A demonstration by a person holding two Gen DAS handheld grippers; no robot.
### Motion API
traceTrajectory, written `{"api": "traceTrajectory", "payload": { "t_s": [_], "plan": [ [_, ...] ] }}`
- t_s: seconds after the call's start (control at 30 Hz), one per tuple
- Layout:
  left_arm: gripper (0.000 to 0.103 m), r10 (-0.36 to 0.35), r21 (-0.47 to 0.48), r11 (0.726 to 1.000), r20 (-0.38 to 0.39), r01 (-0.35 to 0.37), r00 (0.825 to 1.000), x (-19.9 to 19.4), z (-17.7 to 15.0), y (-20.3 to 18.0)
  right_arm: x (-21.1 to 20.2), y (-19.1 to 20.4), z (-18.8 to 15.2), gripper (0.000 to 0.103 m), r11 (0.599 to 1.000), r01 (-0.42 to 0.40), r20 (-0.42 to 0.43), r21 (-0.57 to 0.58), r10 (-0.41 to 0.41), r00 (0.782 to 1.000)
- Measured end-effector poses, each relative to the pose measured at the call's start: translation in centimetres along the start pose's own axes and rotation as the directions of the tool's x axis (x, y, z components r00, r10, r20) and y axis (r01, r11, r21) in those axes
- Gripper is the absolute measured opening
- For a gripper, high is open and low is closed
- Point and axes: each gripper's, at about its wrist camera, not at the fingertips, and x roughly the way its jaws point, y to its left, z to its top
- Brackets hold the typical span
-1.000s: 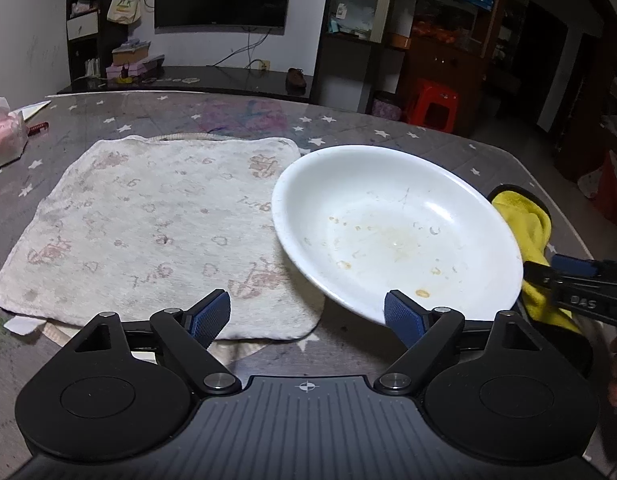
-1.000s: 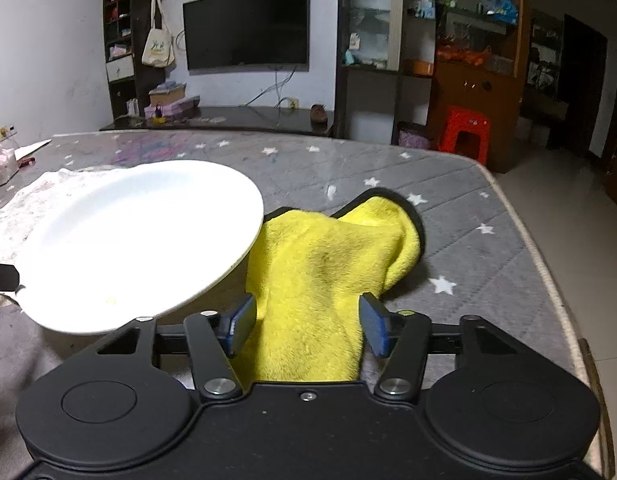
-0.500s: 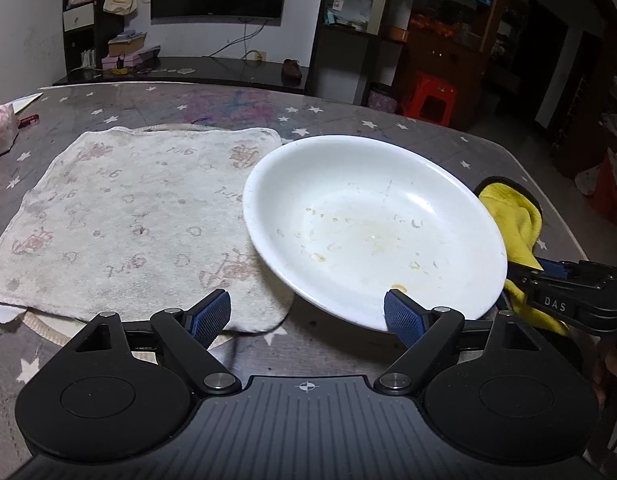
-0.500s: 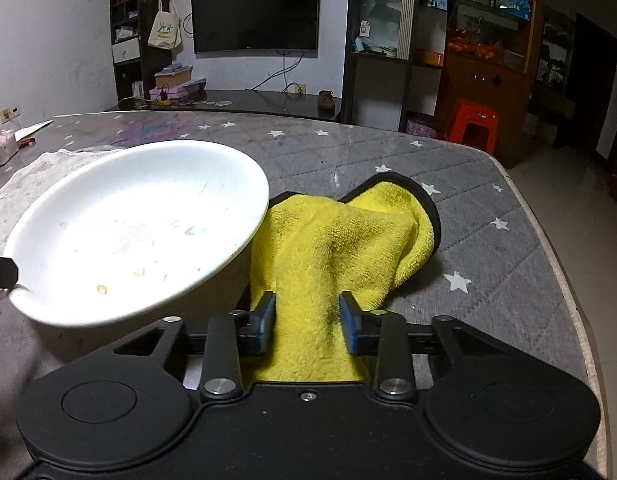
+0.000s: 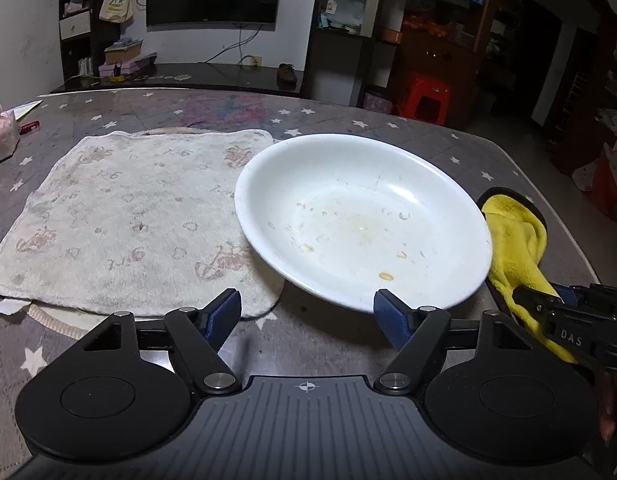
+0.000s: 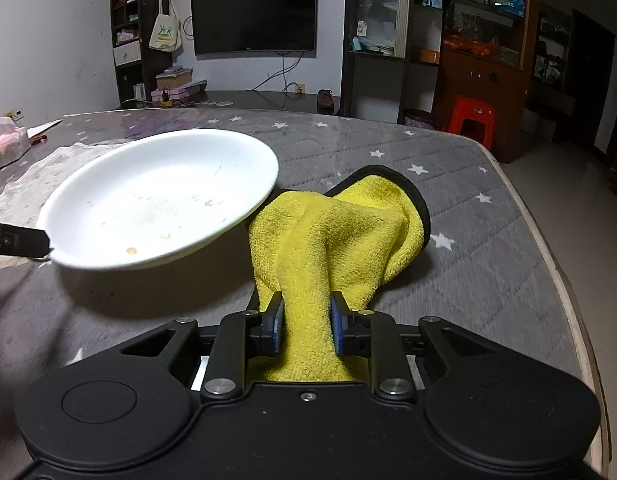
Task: Clean bowl
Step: 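Grasp the white bowl rim with the left gripper and lift it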
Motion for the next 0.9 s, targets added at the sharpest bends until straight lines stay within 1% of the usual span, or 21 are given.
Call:
{"api": "traceTrajectory", "payload": {
  "t_s": [0.27,0.37,0.53,0.6,0.7,0.8,0.87,0.9],
  "plan": [
    [0.075,-0.012,-0.035,0.999,-0.032,0.011,0.999,-0.1,-0.3,-0.2,-1.4,0.4,-1.3,0.025,1.0,0.002,0.01,0.009,-0.002,1.0],
    [0.075,-0.037,-0.108,0.994,-0.063,0.03,0.997,0.6,0.0,0.3,-1.5,0.4,-1.4,0.025,1.0,0.002,0.013,0.015,-0.002,1.0],
    [0.075,-0.069,-0.167,0.984,-0.081,0.055,0.994,1.2,0.3,0.1,-1.7,0.5,-1.6,0.025,1.0,0.001,0.018,0.014,-0.002,1.0],
    [0.075,-0.054,-0.163,0.986,-0.074,0.041,0.996,1.2,0.5,-0.4,-1.8,0.6,-1.7,0.025,1.0,-0.003,0.019,0.011,0.003,1.0],
    [0.075,-0.054,-0.174,0.984,-0.079,0.04,0.995,1.5,0.8,-0.8,-2.1,0.9,-1.9,0.025,1.0,-0.011,0.018,-0.004,0.011,1.0],
    [0.072,-0.048,-0.17,0.985,-0.085,0.033,0.995,2.1,1.3,-1.4,-2.3,1.2,-2.1,0.025,1.0,-0.013,0.02,-0.013,0.013,1.0],
    [0.072,-0.01,-0.065,0.998,-0.06,0.006,0.998,1.8,1.4,-2.5,-2.5,1.2,-2.2,0.025,1.0,-0.017,0.021,-0.007,0.018,1.0],
    [0.072,0.009,-0.008,1.0,-0.045,-0.009,0.999,1.7,1.5,-3.0,-2.5,1.1,-2.2,0.025,1.0,-0.02,0.021,-0.004,0.02,1.0]
  ]
}}
